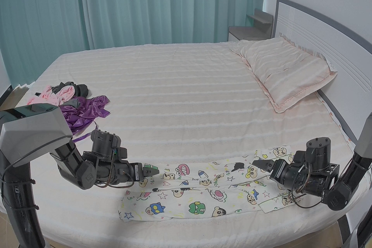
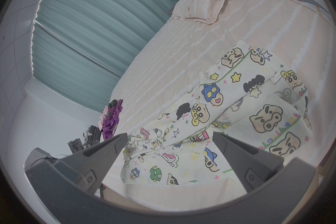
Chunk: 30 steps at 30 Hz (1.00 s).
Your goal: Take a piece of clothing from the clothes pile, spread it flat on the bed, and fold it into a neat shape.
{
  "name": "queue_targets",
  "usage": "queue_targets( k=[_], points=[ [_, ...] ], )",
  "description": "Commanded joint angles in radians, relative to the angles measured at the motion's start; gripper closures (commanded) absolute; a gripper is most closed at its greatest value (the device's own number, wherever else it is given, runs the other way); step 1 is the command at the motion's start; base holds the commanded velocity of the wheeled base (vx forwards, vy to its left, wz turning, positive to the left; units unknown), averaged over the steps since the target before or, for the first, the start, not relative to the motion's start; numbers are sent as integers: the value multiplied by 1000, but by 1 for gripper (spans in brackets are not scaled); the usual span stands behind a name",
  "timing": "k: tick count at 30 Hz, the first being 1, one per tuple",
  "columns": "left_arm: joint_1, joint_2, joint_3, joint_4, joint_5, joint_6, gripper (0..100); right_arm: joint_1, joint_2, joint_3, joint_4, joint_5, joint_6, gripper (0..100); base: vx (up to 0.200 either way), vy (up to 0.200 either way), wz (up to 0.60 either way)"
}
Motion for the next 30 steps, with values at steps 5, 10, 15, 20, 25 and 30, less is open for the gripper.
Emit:
queue_targets(
  k=[5, 10, 15, 20, 25, 30],
  points=[
    [12, 23, 5, 0, -5, 3, 0, 0, 4, 0, 0, 3, 0, 0, 0, 0, 0],
    [12, 25, 5, 0, -6, 4, 0, 0, 4, 0, 0, 3, 0, 0, 0, 0, 0],
    [12, 43, 2, -2, -5, 7, 0, 0, 4, 0, 0, 3, 2, 0, 0, 0, 0],
    [12, 63, -6, -2, -5, 7, 0, 0, 4, 0, 0, 5, 2, 0, 0, 0, 0],
    [13, 63, -4, -2, -3, 6, 100, 0, 4, 0, 0, 5, 2, 0, 0, 0, 0],
    [18, 35, 8, 2, 0, 6, 100, 0, 6, 2, 0, 5, 2, 0, 0, 0, 0]
  ],
)
